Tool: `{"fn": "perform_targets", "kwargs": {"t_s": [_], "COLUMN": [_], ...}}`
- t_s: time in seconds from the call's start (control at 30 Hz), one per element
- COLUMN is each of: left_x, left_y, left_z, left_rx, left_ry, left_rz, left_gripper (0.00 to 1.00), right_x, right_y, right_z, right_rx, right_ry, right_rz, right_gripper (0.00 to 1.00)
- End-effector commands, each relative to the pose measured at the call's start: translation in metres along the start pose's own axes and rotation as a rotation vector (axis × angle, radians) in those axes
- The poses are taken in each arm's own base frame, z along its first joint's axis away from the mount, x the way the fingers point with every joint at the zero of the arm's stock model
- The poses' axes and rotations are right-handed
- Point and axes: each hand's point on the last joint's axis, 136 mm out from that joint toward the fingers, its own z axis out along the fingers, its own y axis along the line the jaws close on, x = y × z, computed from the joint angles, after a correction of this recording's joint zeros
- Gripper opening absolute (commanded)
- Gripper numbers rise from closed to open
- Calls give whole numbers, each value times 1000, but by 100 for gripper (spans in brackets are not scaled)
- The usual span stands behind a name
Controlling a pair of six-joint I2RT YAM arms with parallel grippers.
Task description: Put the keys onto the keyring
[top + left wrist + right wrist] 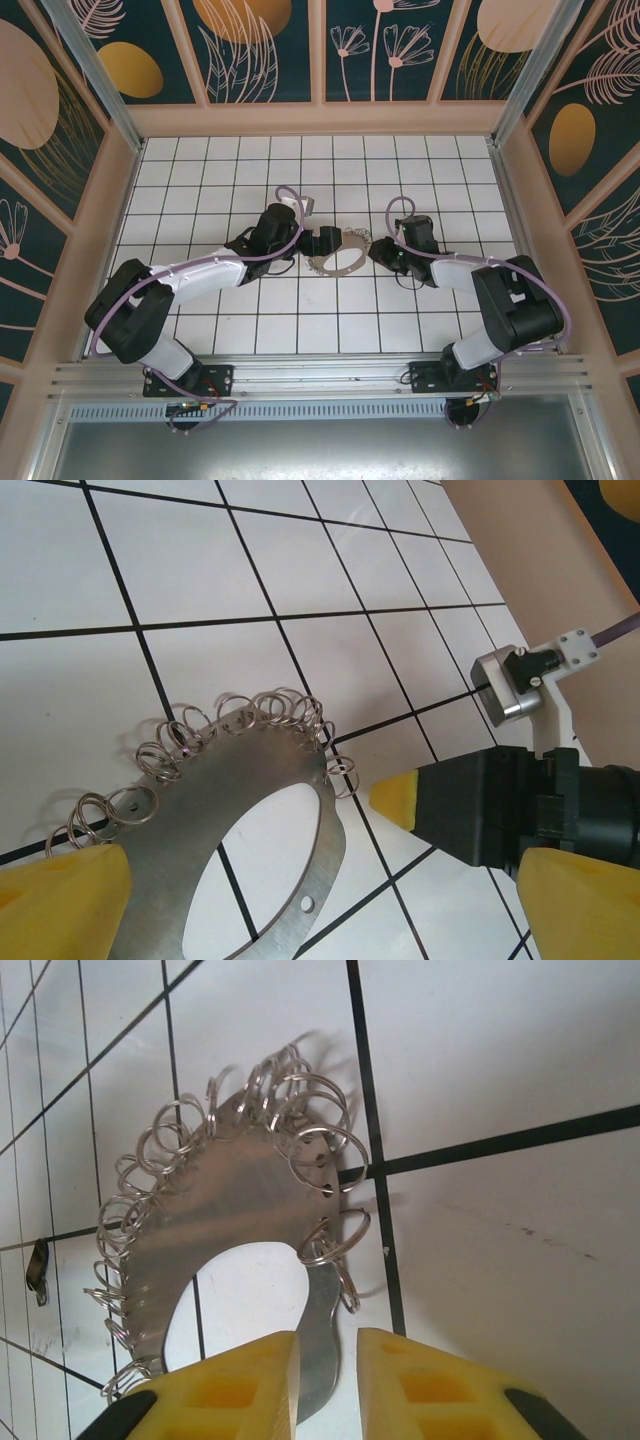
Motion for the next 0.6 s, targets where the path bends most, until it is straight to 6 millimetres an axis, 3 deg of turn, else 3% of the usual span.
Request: {"fn": "perform_targets", "kwargs": {"t_s": [0.0,0.57], "left_x": [-12,-12], "left_y": [-15,-16], "left_z": [-1,-2], "left_rx": [44,44], "left_ry": [-30,-30], "left_rz": [16,15], "left_gripper": [98,99], "right_x": [-7,-6], "right_y": [9,3], "right_z": [3,16], "right_rx": [-38,-32], "right_ry": [-11,8], "right_rz": [-25,-23], "right_gripper": [22,17]}}
